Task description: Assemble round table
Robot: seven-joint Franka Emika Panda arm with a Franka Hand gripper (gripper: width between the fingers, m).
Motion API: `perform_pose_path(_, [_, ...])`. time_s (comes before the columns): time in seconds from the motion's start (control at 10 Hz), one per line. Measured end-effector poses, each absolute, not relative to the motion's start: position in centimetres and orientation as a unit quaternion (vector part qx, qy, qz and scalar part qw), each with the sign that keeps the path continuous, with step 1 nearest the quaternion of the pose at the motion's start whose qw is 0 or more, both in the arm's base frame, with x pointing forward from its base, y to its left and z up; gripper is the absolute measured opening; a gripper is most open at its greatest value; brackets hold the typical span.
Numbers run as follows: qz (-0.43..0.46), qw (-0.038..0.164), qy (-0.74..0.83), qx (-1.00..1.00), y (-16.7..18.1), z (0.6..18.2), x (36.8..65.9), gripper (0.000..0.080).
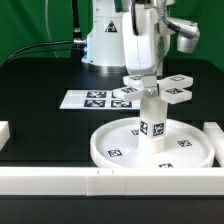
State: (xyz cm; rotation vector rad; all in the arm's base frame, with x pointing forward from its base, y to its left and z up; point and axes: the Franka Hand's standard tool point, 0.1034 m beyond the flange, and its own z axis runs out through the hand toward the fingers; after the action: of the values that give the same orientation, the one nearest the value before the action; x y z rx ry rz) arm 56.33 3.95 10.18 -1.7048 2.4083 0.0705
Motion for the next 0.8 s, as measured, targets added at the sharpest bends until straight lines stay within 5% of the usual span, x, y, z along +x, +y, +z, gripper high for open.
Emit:
perform_pose_path(0.4, [0.028, 0.104, 0.785, -0.61, 4.3, 11.7, 56.5, 0.0642])
perform_pose_path(0.6, [0.025, 0.118, 0.776, -0.619, 4.7, 13.6, 56.8, 0.0648])
perform_pose_path(0.8, [0.024, 0.115, 0.763, -0.635, 4.7, 13.1, 56.6, 0.0649])
